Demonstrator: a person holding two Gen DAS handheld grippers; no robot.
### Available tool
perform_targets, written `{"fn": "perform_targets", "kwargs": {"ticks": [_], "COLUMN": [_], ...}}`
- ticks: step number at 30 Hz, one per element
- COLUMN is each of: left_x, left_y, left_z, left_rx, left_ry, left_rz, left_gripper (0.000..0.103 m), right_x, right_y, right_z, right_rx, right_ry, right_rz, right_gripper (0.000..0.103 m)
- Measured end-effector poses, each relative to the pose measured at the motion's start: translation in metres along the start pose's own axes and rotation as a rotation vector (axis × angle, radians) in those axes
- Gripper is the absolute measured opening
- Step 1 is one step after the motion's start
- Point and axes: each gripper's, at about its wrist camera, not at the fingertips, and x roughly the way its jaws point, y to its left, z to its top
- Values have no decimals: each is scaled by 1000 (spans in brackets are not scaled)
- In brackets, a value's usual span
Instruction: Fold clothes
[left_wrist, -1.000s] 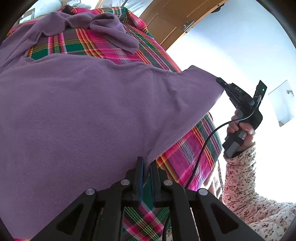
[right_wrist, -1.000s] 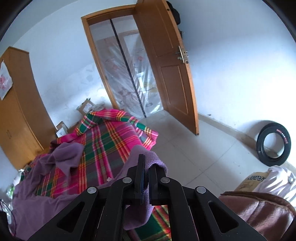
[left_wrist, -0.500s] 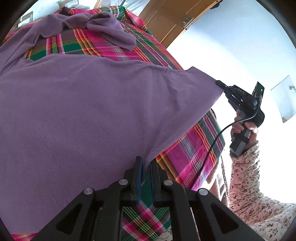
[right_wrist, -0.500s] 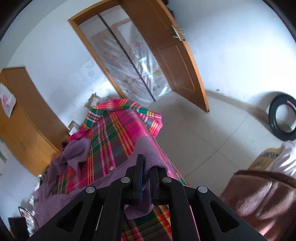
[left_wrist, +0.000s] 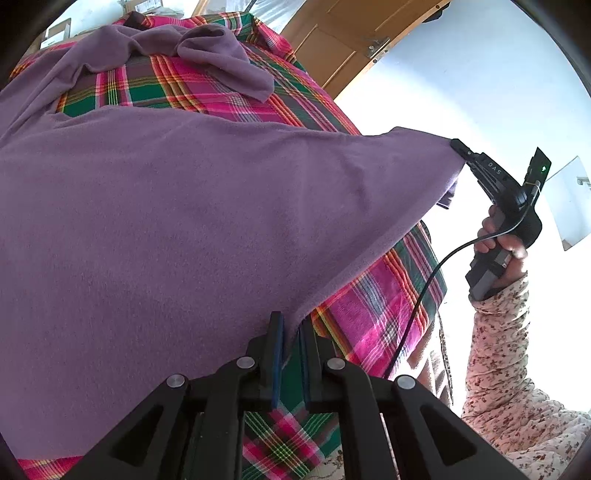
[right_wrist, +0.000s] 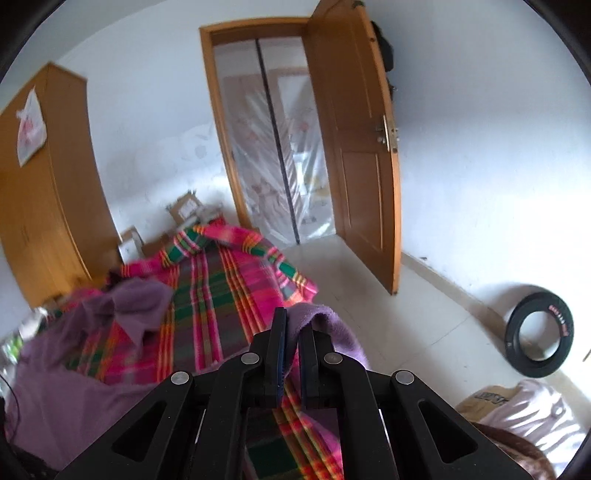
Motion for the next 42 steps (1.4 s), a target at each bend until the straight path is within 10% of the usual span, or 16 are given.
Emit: {"fn": "perform_targets", "kwargs": {"ticks": [20, 37, 42], "left_x": [-22, -48, -57], "left_y": [7, 19, 35], "left_z": [-1, 3, 12], "left_rx": [6, -14, -36], "left_ry": [-5, -87, -116], "left_rz": [-19, -48, -3], "left_gripper": [8, 8, 9], "right_x": [39, 33, 18], "right_y": [-79, -87, -59], "right_z": [-65, -62, -45], "right_rx": [314, 293, 253], "right_ry": [294, 363, 265], "right_rz": [-119, -385, -285], "right_gripper": [6, 18, 18]}}
